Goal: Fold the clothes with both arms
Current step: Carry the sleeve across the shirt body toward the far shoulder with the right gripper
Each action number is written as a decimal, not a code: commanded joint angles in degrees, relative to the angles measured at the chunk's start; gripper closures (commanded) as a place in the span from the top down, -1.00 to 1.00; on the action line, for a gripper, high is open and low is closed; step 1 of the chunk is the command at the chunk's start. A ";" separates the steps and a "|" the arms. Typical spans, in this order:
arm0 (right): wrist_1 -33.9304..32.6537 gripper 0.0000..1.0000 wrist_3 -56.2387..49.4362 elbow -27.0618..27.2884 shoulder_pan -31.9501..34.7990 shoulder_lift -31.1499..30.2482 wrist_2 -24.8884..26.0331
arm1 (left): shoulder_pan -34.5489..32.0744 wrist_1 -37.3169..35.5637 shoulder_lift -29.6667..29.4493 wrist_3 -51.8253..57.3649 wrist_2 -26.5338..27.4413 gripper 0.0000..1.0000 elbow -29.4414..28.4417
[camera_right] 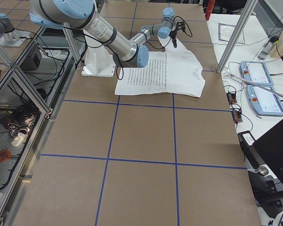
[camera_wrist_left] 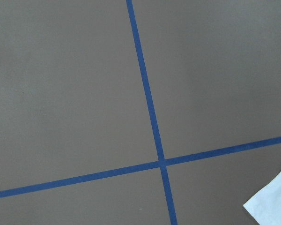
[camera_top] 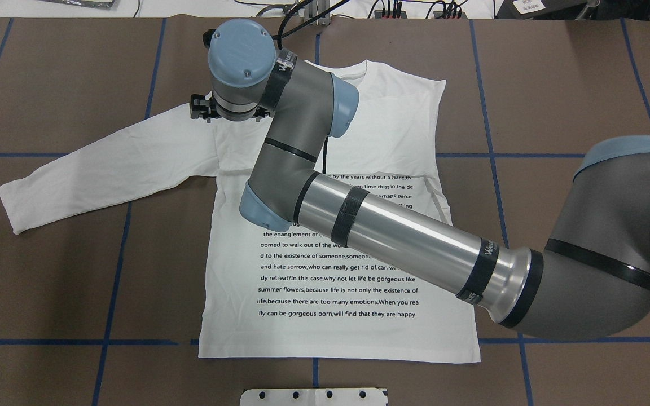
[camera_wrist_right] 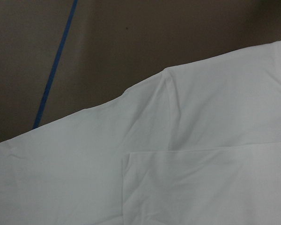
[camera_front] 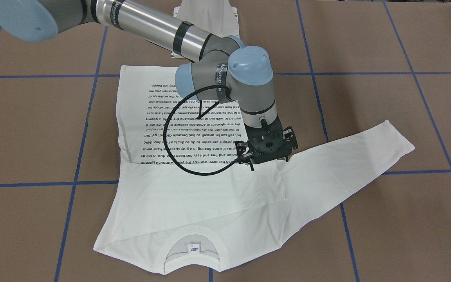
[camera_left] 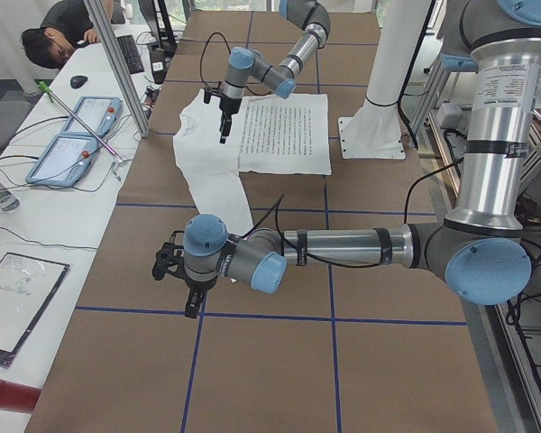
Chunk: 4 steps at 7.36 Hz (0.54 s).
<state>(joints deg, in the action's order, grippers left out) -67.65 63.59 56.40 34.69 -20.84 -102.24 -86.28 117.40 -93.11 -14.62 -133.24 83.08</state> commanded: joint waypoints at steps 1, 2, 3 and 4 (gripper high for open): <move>-13.42 1.00 -6.15 12.62 5.62 -8.11 -6.62 | 5.66 9.63 3.27 -14.92 0.09 1.00 0.24; -14.69 1.00 -7.76 17.38 8.00 -13.47 -9.87 | 9.52 16.83 5.46 -24.57 0.35 1.00 0.76; -15.57 1.00 -9.00 21.69 10.81 -19.52 -14.17 | 13.82 19.16 6.53 -29.45 0.53 1.00 2.33; -19.67 1.00 -14.40 27.83 14.14 -25.85 -17.52 | 17.69 18.92 7.32 -31.93 1.14 1.00 4.44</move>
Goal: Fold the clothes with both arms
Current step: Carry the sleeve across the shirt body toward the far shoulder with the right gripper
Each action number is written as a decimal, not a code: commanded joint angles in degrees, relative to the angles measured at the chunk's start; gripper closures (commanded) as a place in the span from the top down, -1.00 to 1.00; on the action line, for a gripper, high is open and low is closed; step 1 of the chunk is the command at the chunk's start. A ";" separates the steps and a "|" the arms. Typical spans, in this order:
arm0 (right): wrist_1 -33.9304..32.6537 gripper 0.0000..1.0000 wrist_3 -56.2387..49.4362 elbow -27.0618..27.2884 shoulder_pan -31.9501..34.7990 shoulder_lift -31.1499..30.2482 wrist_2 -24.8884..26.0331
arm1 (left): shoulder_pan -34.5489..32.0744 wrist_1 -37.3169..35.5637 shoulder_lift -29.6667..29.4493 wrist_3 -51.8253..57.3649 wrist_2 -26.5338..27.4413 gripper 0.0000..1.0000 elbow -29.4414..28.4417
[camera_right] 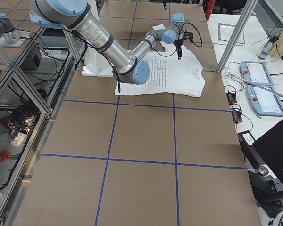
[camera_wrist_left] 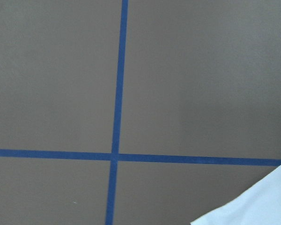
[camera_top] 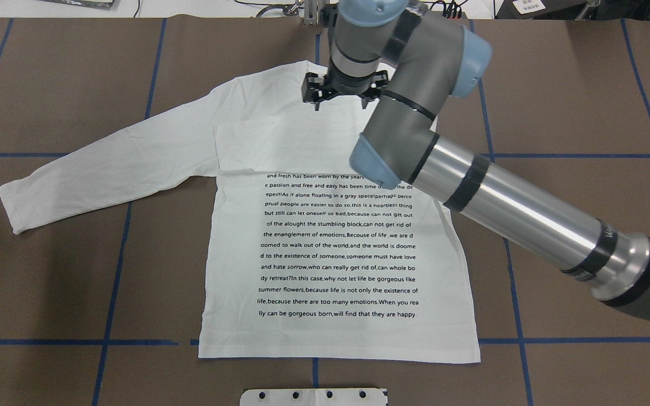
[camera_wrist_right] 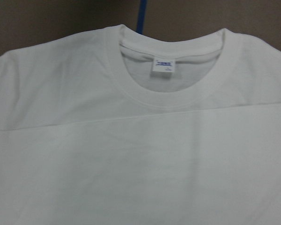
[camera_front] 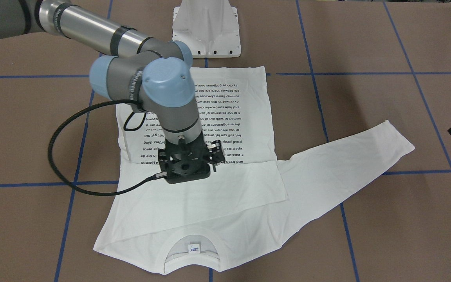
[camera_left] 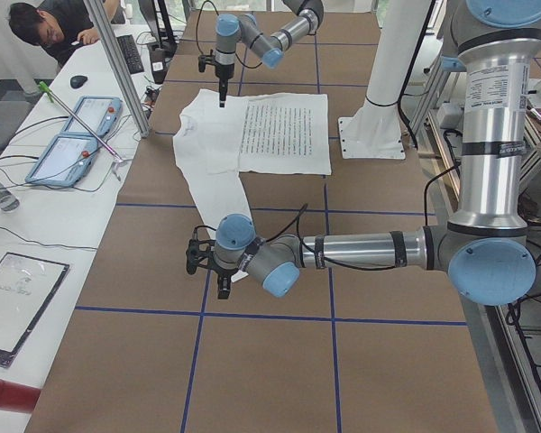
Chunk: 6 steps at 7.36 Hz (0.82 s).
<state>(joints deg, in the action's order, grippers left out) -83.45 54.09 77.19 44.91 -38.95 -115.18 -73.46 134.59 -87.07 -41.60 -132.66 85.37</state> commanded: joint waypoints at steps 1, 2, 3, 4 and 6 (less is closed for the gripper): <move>-10.70 1.00 -12.87 11.44 6.56 -11.72 -5.57 | 8.03 1.03 1.38 -5.24 2.64 1.00 2.95; -16.95 1.00 -20.35 12.97 9.37 -13.06 -5.75 | 10.68 0.76 1.12 -5.24 3.01 1.00 2.87; -18.67 1.00 -24.08 13.77 10.88 -14.90 -6.02 | 13.92 0.68 1.03 -5.15 4.50 1.00 2.43; -18.07 1.00 -24.55 14.47 11.77 -17.53 -9.06 | 14.74 0.67 0.94 -4.72 6.16 1.00 1.82; -17.98 1.00 -24.91 15.53 12.13 -19.05 -10.50 | 15.45 0.67 1.12 -4.28 6.79 0.98 1.29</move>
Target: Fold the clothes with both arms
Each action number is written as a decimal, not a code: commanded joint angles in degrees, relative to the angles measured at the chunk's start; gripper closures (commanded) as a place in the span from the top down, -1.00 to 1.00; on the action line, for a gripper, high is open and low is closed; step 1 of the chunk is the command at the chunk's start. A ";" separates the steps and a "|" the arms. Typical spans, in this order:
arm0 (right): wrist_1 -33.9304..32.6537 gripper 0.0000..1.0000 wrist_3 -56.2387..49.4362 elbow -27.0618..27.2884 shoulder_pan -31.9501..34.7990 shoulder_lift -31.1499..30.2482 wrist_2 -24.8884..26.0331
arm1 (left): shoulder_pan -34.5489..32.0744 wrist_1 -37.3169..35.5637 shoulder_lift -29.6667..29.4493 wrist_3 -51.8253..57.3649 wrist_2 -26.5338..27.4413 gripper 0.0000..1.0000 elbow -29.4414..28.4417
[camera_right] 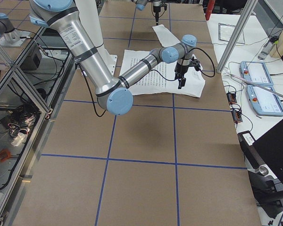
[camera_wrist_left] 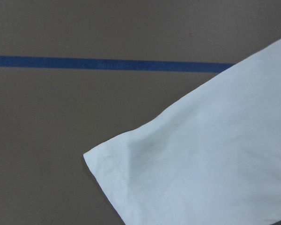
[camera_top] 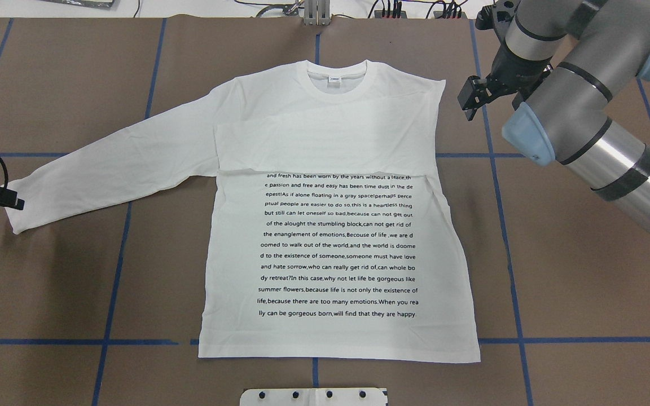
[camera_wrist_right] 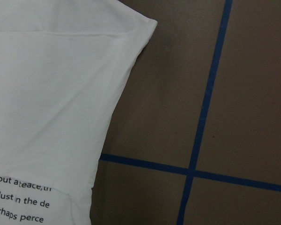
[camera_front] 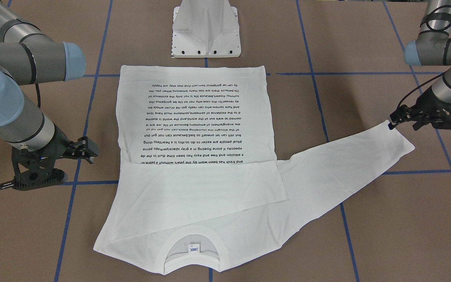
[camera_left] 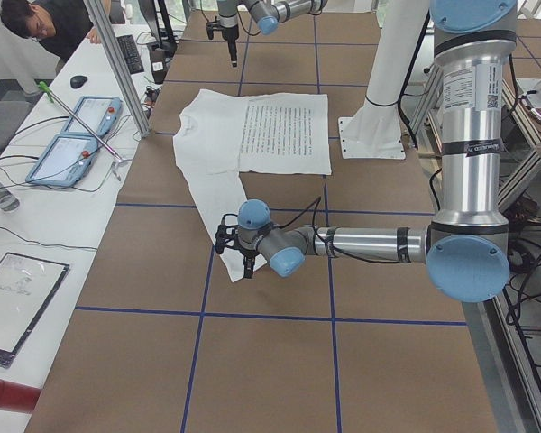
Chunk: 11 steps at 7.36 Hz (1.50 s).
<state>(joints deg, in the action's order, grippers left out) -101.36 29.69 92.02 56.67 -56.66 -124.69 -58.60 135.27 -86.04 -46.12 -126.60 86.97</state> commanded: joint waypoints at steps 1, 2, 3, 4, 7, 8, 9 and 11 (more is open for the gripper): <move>-0.06 1.00 -0.51 0.88 0.37 -1.44 -0.99 | 0.86 -0.01 -0.44 0.24 3.53 0.98 -1.62; -0.06 1.00 -0.51 1.06 0.37 -1.61 -0.90 | 1.03 -0.01 -1.75 0.24 3.99 0.98 -3.63; -0.06 1.00 -0.43 1.23 0.37 -1.79 -0.81 | 1.04 0.08 -2.46 0.33 4.08 0.97 -4.69; -0.06 1.00 -0.42 1.23 0.37 -1.87 -0.81 | 1.04 0.08 -2.47 0.24 4.08 0.94 -4.79; -0.06 1.00 0.01 2.10 0.37 -1.96 -0.73 | 1.04 0.25 -2.47 0.24 3.99 0.50 -5.23; -0.06 1.00 0.19 2.98 0.28 -1.96 -0.81 | 1.04 0.34 -2.47 0.24 3.99 0.26 -5.23; -0.06 1.00 0.28 3.08 0.28 -1.96 -0.73 | 1.04 0.34 -2.47 0.24 3.99 0.10 -5.23; -0.06 1.00 0.28 2.99 0.37 -2.05 -0.64 | 1.04 0.25 -2.55 0.15 3.99 -0.42 -4.88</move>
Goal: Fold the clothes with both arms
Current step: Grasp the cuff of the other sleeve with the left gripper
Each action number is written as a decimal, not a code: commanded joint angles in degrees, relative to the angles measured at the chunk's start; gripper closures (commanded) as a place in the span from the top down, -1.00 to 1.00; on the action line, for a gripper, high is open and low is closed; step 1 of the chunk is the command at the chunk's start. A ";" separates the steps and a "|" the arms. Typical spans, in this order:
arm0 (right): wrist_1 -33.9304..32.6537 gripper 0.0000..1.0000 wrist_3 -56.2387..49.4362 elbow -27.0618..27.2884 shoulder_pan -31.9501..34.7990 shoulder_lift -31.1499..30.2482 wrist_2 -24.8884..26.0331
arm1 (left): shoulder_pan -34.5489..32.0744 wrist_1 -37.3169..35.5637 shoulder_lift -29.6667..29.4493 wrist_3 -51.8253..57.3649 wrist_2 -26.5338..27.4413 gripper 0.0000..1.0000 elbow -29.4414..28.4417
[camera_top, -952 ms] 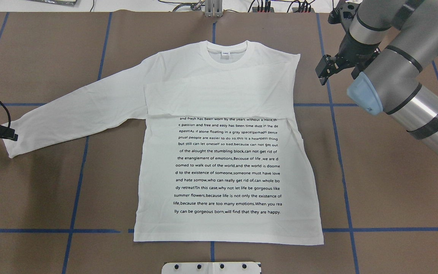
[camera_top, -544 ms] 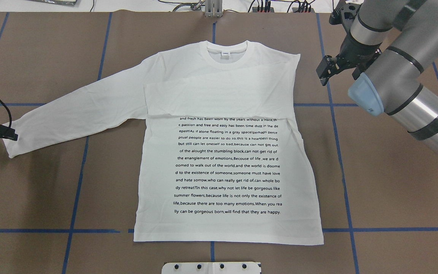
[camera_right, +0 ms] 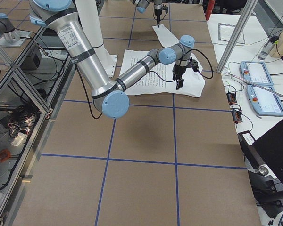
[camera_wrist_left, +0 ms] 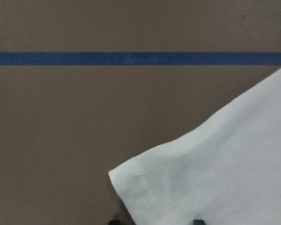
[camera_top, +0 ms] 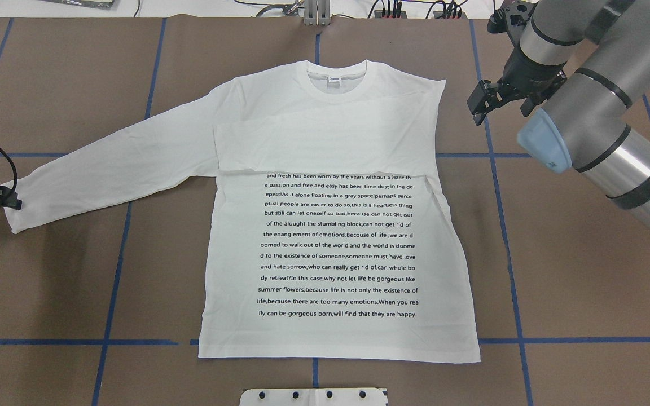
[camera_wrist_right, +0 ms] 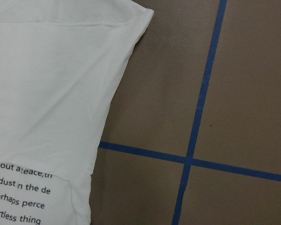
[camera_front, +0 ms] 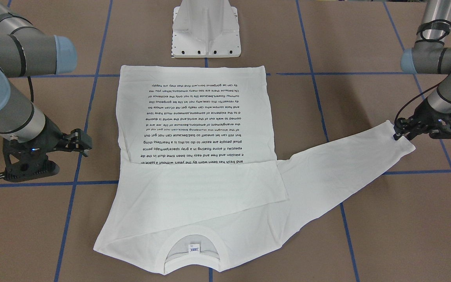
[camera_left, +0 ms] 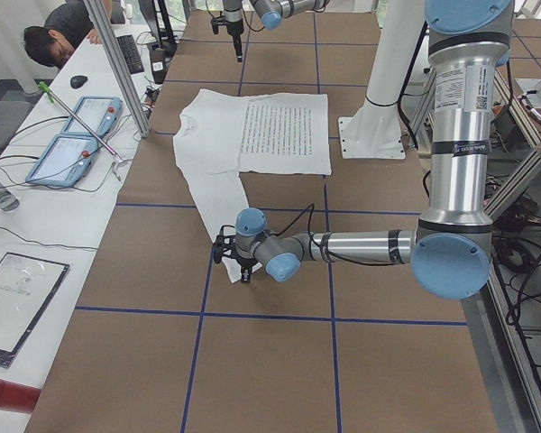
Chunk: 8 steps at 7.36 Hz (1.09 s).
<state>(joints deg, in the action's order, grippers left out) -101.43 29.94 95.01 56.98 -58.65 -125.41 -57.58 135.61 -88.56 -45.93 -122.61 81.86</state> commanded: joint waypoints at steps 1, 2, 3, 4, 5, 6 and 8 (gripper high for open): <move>0.00 1.00 -0.06 -0.09 -0.02 -0.06 0.16 | 0.01 -0.17 0.06 -0.03 0.00 -0.72 0.84; 0.00 1.00 -0.32 -0.17 -0.02 -0.32 0.25 | 0.01 -0.17 0.06 -0.12 0.00 -0.96 1.97; 0.00 1.00 -0.67 -0.26 0.06 -0.59 0.16 | -0.16 -0.26 0.23 -0.21 -0.09 -1.00 3.64; 0.00 1.00 -0.76 0.00 0.07 -1.37 -0.01 | -0.17 -2.87 0.67 -0.30 -0.44 -1.00 7.22; 0.00 1.00 -0.76 0.52 0.07 -2.25 0.08 | -0.17 -10.20 0.15 -0.30 -0.61 -1.00 12.83; 0.00 1.00 -0.76 2.79 0.07 -4.44 0.08 | -0.08 -16.37 -0.20 -0.73 -0.79 -1.00 18.45; 0.00 1.00 0.02 10.16 0.24 -11.80 0.43 | 0.01 -29.88 -10.85 -0.83 -2.97 -1.00 23.94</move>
<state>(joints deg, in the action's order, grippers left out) -101.42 29.43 100.59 57.13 -65.82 -125.18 -57.65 114.85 -92.50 -46.67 -123.96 102.37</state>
